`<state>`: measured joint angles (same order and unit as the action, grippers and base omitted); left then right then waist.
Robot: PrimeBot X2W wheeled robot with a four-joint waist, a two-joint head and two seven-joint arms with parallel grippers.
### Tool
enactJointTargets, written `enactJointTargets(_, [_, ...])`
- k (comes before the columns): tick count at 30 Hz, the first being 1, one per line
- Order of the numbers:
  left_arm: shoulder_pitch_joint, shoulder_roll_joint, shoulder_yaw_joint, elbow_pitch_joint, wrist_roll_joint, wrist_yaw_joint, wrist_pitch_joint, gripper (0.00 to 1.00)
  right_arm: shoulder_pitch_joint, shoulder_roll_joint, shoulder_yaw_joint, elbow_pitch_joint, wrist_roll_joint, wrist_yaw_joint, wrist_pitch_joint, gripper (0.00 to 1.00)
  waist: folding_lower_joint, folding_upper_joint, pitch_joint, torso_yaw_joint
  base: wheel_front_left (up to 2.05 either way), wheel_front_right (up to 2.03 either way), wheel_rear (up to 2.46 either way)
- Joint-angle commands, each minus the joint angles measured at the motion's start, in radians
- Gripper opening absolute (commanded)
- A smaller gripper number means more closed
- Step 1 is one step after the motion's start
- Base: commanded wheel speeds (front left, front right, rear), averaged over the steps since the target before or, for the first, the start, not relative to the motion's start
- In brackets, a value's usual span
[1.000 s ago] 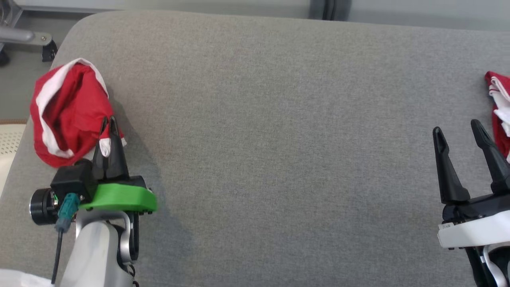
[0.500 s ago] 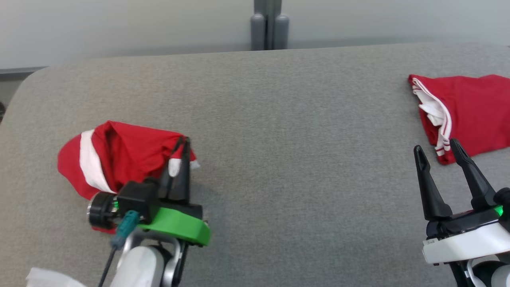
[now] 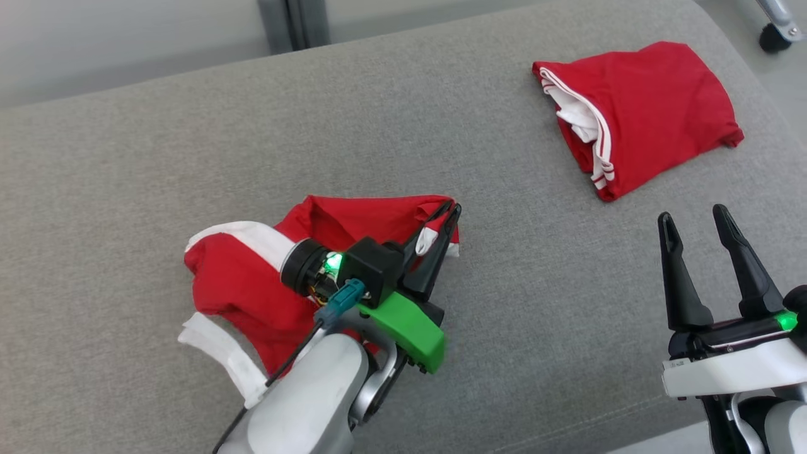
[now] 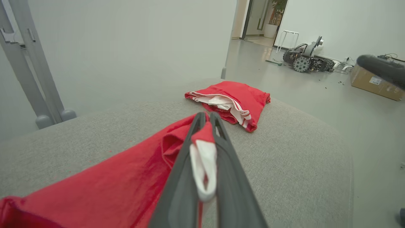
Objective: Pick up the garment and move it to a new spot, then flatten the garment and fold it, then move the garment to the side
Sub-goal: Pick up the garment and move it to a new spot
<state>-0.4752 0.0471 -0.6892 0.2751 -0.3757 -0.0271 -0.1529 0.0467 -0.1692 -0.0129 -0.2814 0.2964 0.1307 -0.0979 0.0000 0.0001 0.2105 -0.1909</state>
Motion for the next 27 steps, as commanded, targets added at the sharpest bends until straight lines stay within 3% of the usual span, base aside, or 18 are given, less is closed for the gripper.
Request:
enactJointTargets(1, [-0.033,0.007,-0.026,0.029,-0.02,0.014,-0.011,0.96,-0.02,0.005,0.004,0.013,0.006,0.0,-0.015,1.0,0.0,-0.0001,0.09,-0.081,0.0,0.0,0.0])
enactJointTargets(7, [-0.094,0.007,-0.102,0.072,-0.019,0.057,-0.082,1.0,-0.04,0.001,0.011,0.054,0.008,0.0,-0.046,1.0,0.0,-0.0001,0.089,-0.058,0.0,0.0,0.0])
enactJointTargets(11, [-0.068,0.012,-0.083,0.042,-0.007,0.088,-0.105,1.0,-0.038,-0.011,0.012,0.065,0.005,0.0,-0.044,1.0,0.0,-0.0001,0.056,-0.014,0.0,0.0,0.0])
enactJointTargets(16, [-0.006,0.055,0.012,-0.04,-0.007,0.155,-0.114,1.0,-0.024,-0.022,0.009,0.061,0.0,0.0,-0.032,1.0,0.0,-0.0001,0.019,0.05,0.0,0.0,0.0])
enactJointTargets(20, [0.085,0.114,0.156,-0.124,-0.012,0.213,-0.112,1.0,-0.005,-0.024,0.005,0.056,-0.001,0.0,-0.013,1.0,0.0,-0.0001,-0.018,0.115,0.0,0.0,0.0])
enactJointTargets(27, [0.21,0.189,0.317,-0.179,-0.022,0.237,-0.111,1.0,0.019,-0.023,-0.003,0.052,-0.002,0.0,0.008,1.0,0.0,-0.0001,-0.059,0.178,0.0,0.0,0.0])
